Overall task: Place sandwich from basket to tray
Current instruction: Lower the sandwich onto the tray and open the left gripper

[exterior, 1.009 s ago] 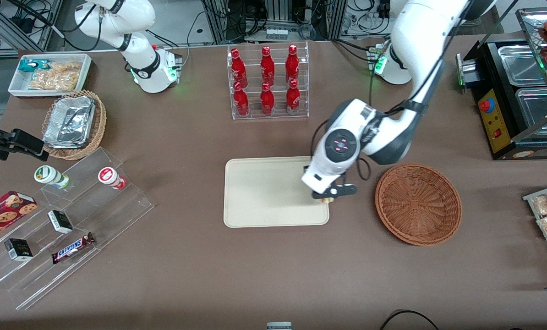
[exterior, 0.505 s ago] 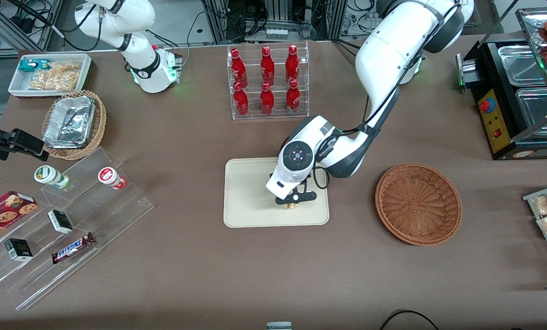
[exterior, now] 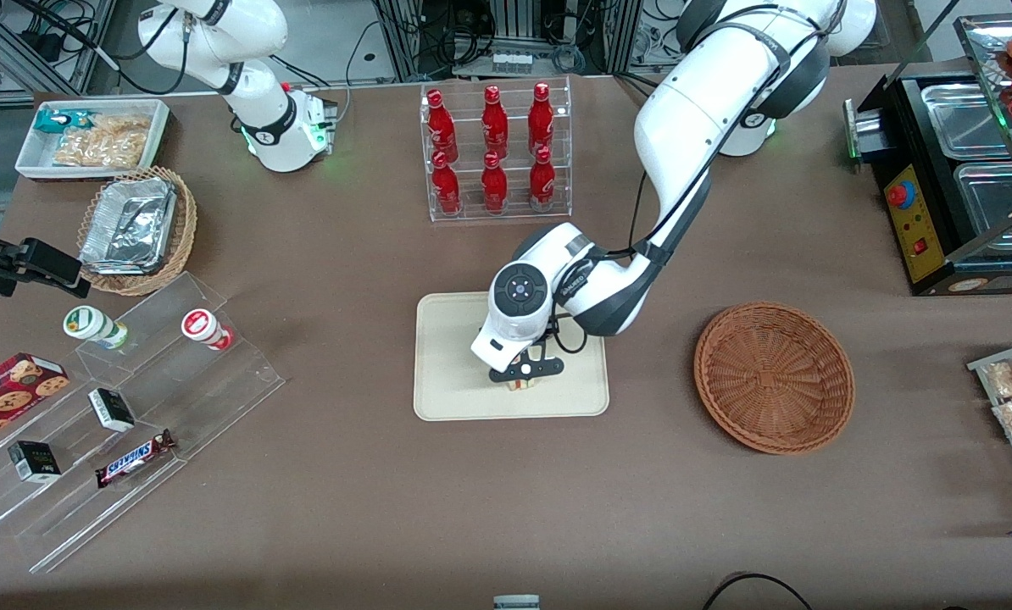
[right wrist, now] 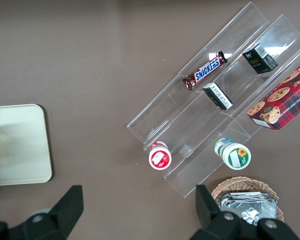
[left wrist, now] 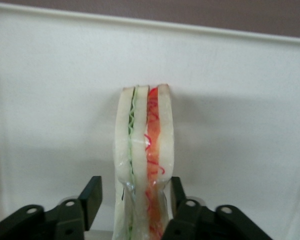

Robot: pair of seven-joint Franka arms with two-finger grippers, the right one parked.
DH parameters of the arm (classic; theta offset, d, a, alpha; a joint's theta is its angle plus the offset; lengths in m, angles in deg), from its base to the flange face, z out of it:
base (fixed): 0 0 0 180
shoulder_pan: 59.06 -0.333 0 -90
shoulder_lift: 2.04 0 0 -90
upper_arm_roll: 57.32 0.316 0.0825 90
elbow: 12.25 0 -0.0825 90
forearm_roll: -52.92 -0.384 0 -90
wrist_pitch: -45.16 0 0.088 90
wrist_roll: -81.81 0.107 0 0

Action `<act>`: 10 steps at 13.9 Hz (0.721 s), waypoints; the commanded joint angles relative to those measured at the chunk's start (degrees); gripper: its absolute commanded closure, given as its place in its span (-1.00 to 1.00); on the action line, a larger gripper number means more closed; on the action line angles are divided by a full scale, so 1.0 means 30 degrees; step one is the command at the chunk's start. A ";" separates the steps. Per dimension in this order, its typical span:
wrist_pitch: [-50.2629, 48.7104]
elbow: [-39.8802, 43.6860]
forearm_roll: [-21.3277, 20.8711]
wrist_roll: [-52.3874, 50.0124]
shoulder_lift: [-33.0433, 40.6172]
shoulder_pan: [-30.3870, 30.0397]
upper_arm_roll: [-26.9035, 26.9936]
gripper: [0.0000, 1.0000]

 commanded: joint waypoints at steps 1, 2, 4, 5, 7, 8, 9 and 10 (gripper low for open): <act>-0.1302 0.0433 -0.0505 -0.0510 0.0877 0.0349 0.1414 -1.00; -0.1830 0.0462 -0.0505 -0.0539 0.1462 0.0262 0.1709 -1.00; -0.2795 0.0288 -0.0564 -0.0568 0.2839 0.0232 0.2498 -1.00; -0.3789 0.0113 -0.0535 -0.0307 0.3744 0.0145 0.3054 -1.00; -0.4618 -0.1868 -0.0273 0.0539 0.5996 -0.0932 0.3557 -1.00; -0.4648 -0.3244 -0.0271 0.1589 0.7082 -0.1839 0.3558 -1.00; -0.4764 -0.4331 -0.0242 0.3108 0.8021 -0.2834 0.3558 -1.00; -0.4939 -0.5067 -0.0213 0.4370 0.8669 -0.3714 0.3587 -1.00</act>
